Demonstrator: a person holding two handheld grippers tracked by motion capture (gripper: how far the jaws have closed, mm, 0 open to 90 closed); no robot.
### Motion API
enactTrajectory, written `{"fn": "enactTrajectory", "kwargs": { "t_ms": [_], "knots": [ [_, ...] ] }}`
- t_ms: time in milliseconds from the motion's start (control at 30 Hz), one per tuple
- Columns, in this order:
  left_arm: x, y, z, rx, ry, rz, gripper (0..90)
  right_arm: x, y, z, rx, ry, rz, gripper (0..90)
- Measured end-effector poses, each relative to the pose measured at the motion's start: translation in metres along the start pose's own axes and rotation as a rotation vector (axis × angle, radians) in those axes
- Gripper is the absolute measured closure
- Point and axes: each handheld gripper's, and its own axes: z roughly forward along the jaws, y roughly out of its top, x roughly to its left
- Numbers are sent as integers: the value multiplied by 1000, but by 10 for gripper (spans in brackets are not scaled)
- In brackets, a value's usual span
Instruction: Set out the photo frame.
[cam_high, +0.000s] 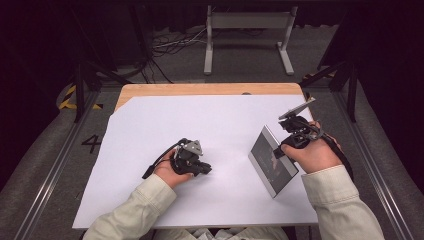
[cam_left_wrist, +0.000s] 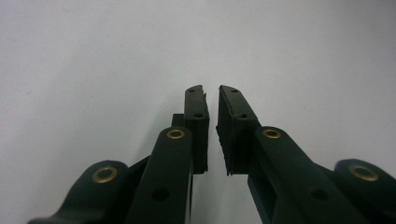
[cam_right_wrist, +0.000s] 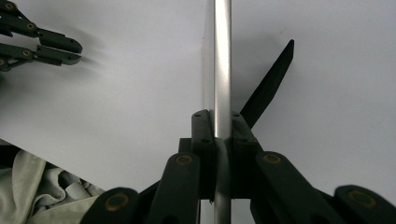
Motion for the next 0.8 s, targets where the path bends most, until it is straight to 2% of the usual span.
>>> {"fn": "enactTrajectory", "kwargs": {
  "t_ms": [300,333,400,533,733,767,800],
  "knots": [
    [2,-5,-6,-7,13,-18,823,2,5,-6,-4,4,-76,838],
    [2,-6,-7,-14,16,-16,823,3,8,-7,-5,5,-106,838],
    [2,-9,-9,-15,21,-27,823,3,9,-7,-7,5,-114,838],
    [4,-14,-14,-18,34,-41,823,5,15,-8,-5,12,-170,838],
    [4,-24,-22,-24,58,-64,824,11,27,-9,-1,12,-283,839],
    [4,-24,-22,-24,58,-64,823,11,27,-9,-1,12,-283,839],
    [4,-26,-24,-25,57,-73,823,12,29,-9,1,12,-304,839]
  ]
}}
